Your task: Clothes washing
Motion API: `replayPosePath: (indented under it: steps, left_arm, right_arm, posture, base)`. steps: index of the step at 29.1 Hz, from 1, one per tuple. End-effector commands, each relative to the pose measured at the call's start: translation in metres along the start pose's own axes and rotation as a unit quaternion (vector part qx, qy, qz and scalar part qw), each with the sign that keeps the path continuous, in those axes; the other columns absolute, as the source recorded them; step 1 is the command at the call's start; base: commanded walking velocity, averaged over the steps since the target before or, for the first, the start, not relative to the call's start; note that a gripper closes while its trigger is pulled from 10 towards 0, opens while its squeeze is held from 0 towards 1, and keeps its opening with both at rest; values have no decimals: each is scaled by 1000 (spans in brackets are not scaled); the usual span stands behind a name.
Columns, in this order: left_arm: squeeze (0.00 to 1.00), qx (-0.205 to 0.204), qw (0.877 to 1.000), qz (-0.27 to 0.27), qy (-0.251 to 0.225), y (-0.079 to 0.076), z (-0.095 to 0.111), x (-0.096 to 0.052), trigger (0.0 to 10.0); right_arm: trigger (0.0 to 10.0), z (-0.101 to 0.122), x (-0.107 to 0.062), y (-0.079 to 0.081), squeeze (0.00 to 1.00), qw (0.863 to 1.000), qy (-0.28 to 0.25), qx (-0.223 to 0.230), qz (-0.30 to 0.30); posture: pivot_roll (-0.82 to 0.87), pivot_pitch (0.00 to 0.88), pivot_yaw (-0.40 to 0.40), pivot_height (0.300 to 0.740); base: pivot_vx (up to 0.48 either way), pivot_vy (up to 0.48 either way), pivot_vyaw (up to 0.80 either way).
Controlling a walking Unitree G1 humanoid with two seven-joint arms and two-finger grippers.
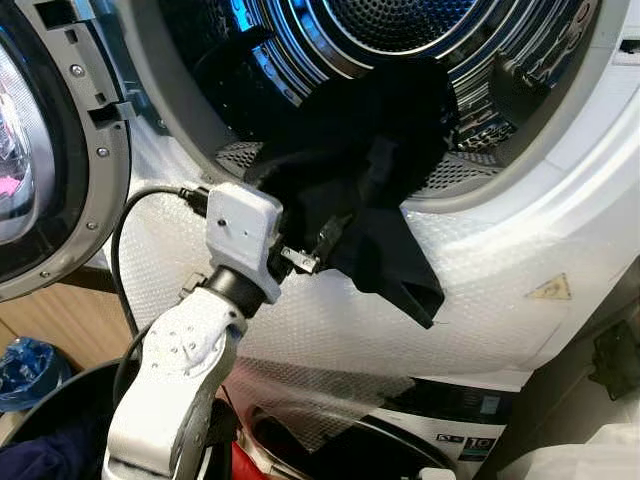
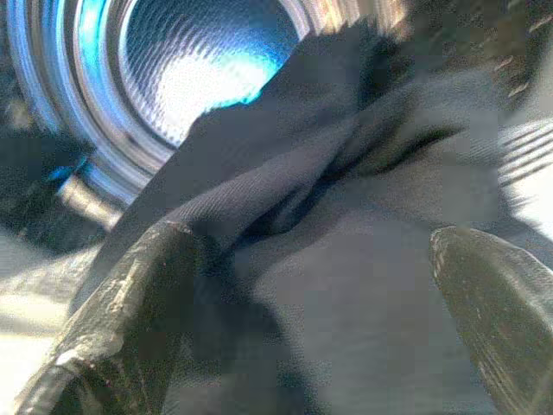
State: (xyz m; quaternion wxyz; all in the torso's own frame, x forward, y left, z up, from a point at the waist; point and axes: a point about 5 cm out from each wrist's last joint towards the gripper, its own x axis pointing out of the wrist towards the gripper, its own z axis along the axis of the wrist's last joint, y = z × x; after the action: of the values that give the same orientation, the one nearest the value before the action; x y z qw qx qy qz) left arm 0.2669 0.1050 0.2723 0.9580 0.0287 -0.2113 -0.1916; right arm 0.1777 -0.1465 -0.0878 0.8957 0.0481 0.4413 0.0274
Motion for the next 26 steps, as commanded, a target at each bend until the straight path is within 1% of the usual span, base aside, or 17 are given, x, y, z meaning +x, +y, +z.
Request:
replayPosePath:
  steps: [1, 2, 3, 4, 5, 7, 8, 10, 12, 14, 16, 17, 20, 21, 22, 25, 26]
  left_arm:
    - [0, -9, 1000, 15, 20, 7, -4, 2, 10000]
    - [0, -12, 1000, 11, 25, 7, -5, 3, 10000]
    - [0, 0, 999, -3, 36, 7, -9, 4, 10000]
    - [0, 25, 997, -36, 65, 7, -20, 5, 10000]
    - [0, 30, 996, -40, 73, 8, -22, 6, 10000]
    - [0, 17, 995, -39, 87, 14, -24, 9, 10000]
    - [0, 13, 994, -49, 92, 14, -23, 10, 10000]
    - [0, 13, 992, -65, 109, 15, -24, 12, 10000]
    - [0, 14, 992, -65, 111, 16, -24, 13, 10000]
    - [0, 20, 991, -72, 113, 20, -21, 19, 10000]
    - [0, 35, 991, -87, 94, 25, -11, 30, 10000]
    - [0, 53, 991, -95, 74, 31, -2, 41, 10000]
    - [0, 76, 991, -87, 61, 41, 7, 55, 10000]
    - [0, 76, 991, -87, 61, 41, 7, 55, 10000]
    - [0, 81, 992, -81, 59, 46, 11, 62, 10000]
    - [0, 41, 995, -68, 62, 51, 15, 71, 10000]
    - [0, 56, 994, -62, 70, 56, 16, 81, 10000]
  right_arm:
    - [10000, -3, 0, 5, 0, 1000, 5, -4, 10]
    - [10000, -3, 0, 5, 0, 1000, 6, -4, 10]
    - [10000, -4, 0, 5, 0, 1000, 8, -5, 10]
    - [10000, -5, 0, 5, 0, 1000, 10, -5, 9]
    - [10000, -5, -1, 5, 0, 1000, 11, -5, 9]
    - [10000, -6, -1, 5, 0, 1000, 10, -3, 9]
    - [10000, -6, -1, 4, 0, 1000, 10, -2, 8]
    - [10000, -8, -1, 3, 0, 1000, 11, 1, 6]
    - [10000, -8, -1, 3, 0, 1000, 11, 2, 6]
    - [10000, -10, -2, 4, 0, 1000, 13, 2, 5]
    - [10000, -10, -2, 4, 0, 1000, 13, 3, 6]
    - [10000, -11, -2, 6, 0, 1000, 14, 5, 7]
    - [10000, -13, -2, 7, 0, 1000, 15, 6, 7]
    - [10000, -13, -2, 7, 0, 1000, 15, 6, 7]
    - [10000, -12, -2, 7, 0, 1000, 14, 9, 6]
    - [10000, -12, -2, 6, 0, 1000, 14, 11, 5]
    - [10000, -12, -2, 5, 0, 1000, 13, 12, 4]
  posture:
    - [263, 0, 65, 740]
    - [263, 0, 65, 740]
    - [264, 0, 61, 740]
    - [260, 0, 60, 740]
    - [260, 0, 60, 740]
    - [244, 0, 69, 740]
    - [243, 0, 69, 740]
    - [237, 0, 73, 740]
    - [237, 0, 73, 740]
    - [231, 0, 80, 740]
    - [231, 0, 83, 740]
    - [232, 0, 83, 740]
    - [222, 0, 88, 740]
    - [222, 0, 88, 740]
    - [211, 0, 92, 740]
    - [209, 0, 92, 740]
    - [199, 0, 94, 740]
  base:
    - [0, 0, 0]
    - [0, 0, 0]
    - [0, 0, 0]
    - [0, 0, 0]
    - [0, 0, 0]
    - [0, 0, 0]
    - [0, 0, 0]
    - [0, 0, 0]
    - [0, 0, 0]
    - [0, 0, 0]
    - [0, 0, 0]
    - [0, 0, 0]
    - [0, 0, 0]
    - [0, 0, 0]
    - [0, 0, 0]
    - [0, 0, 0]
    - [0, 0, 0]
